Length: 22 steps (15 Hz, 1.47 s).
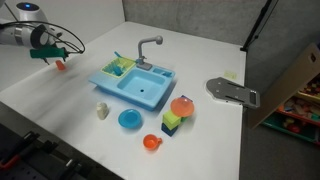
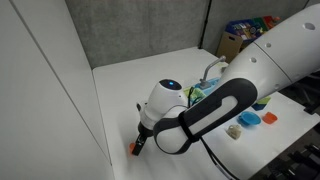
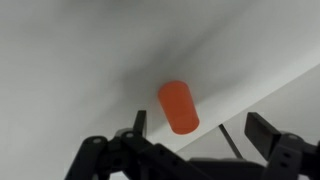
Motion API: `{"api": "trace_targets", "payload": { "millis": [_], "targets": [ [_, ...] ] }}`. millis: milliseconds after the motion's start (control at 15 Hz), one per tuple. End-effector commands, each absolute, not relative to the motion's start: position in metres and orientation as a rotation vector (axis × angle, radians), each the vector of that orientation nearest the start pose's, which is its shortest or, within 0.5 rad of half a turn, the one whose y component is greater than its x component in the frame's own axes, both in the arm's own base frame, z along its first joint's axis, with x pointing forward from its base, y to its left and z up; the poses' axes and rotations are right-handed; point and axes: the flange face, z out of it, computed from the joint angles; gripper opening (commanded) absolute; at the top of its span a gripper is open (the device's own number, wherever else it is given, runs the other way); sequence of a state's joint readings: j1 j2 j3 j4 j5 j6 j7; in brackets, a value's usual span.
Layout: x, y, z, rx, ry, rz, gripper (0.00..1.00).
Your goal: Put the orange cup in the sink
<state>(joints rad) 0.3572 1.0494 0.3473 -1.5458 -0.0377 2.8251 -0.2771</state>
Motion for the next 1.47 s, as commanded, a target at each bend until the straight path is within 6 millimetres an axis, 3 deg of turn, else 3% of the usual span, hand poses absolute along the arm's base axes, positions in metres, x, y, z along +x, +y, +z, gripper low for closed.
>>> {"api": "trace_targets", "payload": {
  "millis": [0, 933, 1067, 1267, 1400],
  "targets": [
    [0.571, 0.435, 0.075, -2.611, -1.139, -0.332, 1.00],
    [0.576, 0.449, 0.054, -2.605, -1.212, -0.376, 1.00],
    [0.577, 0.452, 0.053, -2.604, -1.222, -0.387, 0.94],
    [0.578, 0.456, 0.051, -2.600, -1.232, -0.396, 0.69],
    [0.578, 0.458, 0.050, -2.598, -1.235, -0.402, 0.63]
  ]
}}
